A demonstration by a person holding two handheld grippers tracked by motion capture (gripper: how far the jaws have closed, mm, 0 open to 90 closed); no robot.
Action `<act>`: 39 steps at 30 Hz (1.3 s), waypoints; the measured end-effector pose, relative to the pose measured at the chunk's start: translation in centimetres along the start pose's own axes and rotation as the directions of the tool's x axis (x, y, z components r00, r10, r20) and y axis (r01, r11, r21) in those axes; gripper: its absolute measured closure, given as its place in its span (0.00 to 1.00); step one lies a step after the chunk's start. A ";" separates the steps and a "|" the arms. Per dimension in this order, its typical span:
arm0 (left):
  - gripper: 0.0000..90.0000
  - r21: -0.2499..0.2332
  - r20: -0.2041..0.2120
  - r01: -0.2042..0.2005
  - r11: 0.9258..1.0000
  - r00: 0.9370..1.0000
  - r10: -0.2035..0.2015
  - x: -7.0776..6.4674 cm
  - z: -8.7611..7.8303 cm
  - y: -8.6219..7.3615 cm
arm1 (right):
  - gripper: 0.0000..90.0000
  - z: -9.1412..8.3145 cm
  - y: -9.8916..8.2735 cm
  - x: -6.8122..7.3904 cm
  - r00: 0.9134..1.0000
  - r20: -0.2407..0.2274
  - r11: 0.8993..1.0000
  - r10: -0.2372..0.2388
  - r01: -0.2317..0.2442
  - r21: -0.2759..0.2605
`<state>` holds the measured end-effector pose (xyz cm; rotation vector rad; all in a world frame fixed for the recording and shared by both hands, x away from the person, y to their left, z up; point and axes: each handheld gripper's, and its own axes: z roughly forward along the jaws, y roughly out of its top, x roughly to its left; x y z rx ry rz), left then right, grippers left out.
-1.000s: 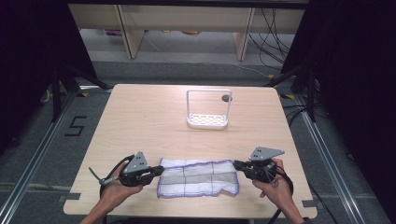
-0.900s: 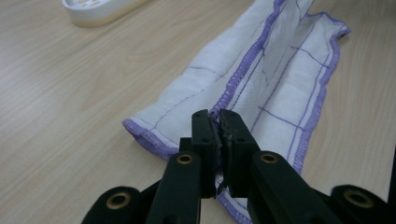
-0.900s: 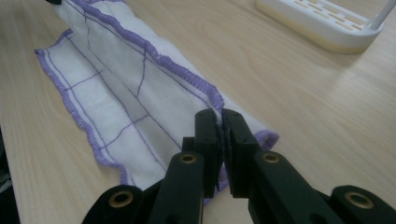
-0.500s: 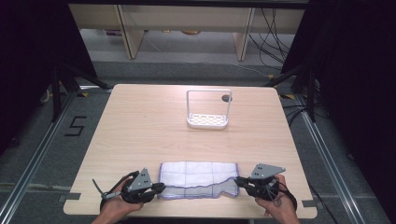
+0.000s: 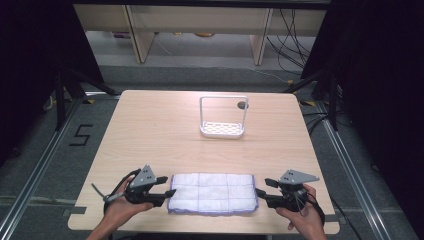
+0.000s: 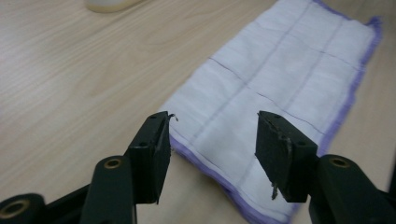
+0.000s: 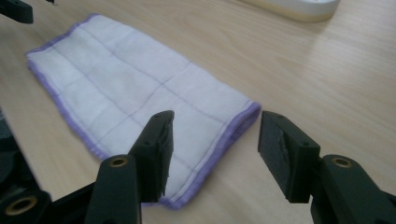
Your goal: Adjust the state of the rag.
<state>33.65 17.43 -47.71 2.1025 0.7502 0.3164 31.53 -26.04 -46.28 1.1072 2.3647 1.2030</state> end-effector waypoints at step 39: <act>0.94 0.116 0.051 -0.107 0.988 0.994 0.101 -0.3 4.2 -0.8 | 0.93 10.6 6.6 -4.2 0.987 -0.050 0.962 -0.152 0.159 0.224</act>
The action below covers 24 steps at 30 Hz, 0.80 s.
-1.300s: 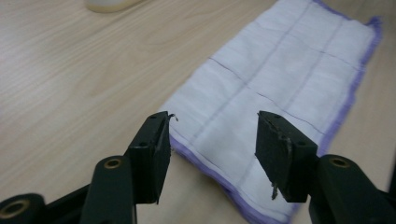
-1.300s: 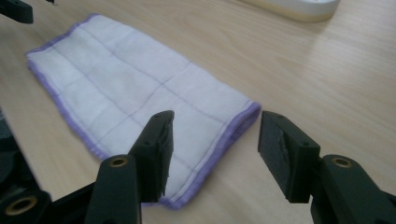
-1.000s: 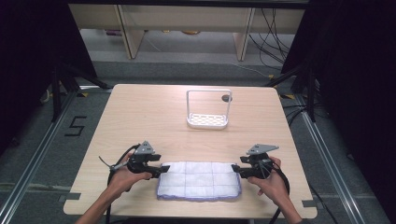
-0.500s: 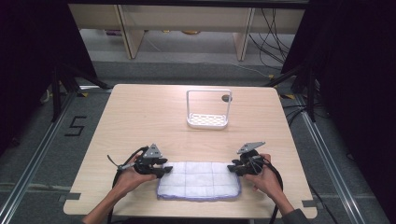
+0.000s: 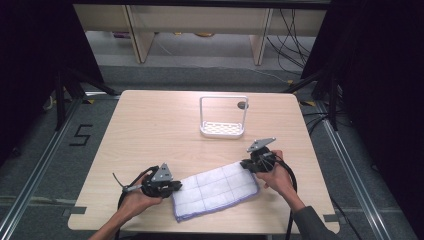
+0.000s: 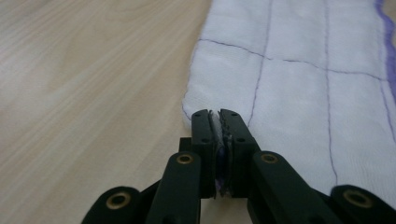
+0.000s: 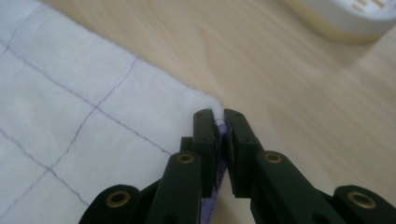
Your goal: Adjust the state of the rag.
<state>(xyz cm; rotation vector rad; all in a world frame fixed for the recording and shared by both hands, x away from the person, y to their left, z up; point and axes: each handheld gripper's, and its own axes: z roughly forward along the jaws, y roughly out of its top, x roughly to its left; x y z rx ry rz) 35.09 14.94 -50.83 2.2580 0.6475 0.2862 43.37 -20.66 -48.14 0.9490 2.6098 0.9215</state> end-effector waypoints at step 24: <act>0.93 -0.068 0.162 -0.012 0.998 0.986 0.023 -7.4 1.4 1.1 | 0.93 7.7 9.5 0.5 0.984 -0.121 0.991 -0.133 0.134 -0.003</act>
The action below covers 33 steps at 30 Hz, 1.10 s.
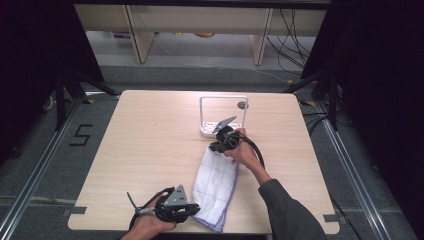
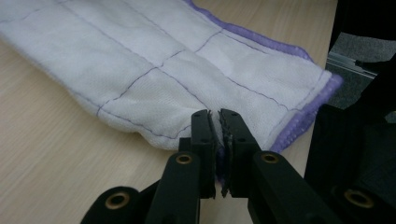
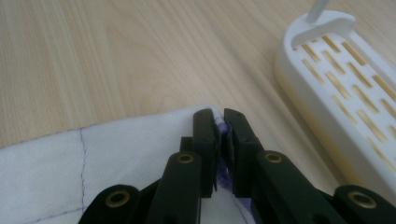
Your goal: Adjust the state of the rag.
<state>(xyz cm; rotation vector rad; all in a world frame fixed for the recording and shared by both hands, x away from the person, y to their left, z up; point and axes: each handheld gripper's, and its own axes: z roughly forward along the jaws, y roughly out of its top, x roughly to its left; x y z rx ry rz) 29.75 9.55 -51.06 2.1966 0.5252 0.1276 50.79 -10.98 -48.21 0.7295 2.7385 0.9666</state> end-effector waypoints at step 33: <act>0.54 -0.097 0.019 0.097 0.990 0.995 -0.096 0.6 -0.5 2.6 | 0.67 -2.5 0.0 0.6 0.989 0.053 0.987 0.137 -0.131 -0.095</act>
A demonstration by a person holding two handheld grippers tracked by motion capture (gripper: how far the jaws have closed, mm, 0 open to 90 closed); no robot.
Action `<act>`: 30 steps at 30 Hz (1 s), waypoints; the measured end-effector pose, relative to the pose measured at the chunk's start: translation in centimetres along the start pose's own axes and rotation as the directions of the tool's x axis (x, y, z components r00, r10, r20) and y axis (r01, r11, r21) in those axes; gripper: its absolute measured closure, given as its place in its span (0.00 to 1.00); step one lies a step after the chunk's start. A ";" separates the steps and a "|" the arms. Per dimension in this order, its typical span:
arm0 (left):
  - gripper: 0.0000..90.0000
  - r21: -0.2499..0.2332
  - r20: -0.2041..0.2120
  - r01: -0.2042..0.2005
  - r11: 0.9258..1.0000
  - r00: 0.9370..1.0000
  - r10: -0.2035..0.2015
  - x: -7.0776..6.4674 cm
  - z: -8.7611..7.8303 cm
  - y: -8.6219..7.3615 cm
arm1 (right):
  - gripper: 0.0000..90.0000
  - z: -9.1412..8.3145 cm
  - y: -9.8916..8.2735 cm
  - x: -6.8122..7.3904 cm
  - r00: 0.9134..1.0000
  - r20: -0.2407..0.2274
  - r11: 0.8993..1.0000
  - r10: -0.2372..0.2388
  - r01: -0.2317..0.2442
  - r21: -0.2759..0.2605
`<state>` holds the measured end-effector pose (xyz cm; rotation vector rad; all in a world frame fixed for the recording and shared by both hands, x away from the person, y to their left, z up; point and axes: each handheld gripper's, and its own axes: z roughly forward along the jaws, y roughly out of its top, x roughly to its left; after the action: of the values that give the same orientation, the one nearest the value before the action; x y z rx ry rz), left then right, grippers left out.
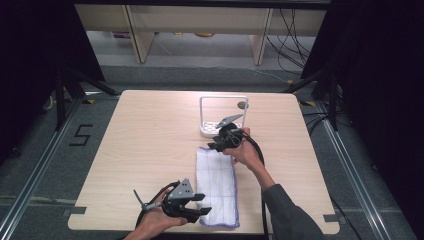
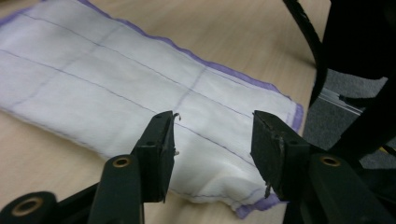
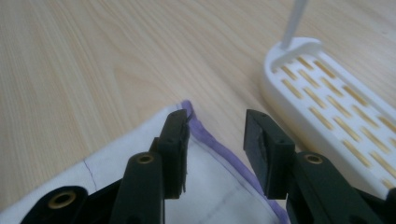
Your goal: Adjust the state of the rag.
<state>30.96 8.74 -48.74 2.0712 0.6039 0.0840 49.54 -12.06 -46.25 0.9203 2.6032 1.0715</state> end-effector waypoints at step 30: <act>0.46 0.037 -0.236 0.151 0.988 0.962 -0.138 14.2 3.4 4.1 | 0.50 -1.7 -4.2 -1.9 0.988 0.080 0.989 0.128 -0.134 0.070</act>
<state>46.01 10.68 -49.73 2.0787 0.9086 0.2308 48.45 -16.48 -48.05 1.1403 2.5671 0.9541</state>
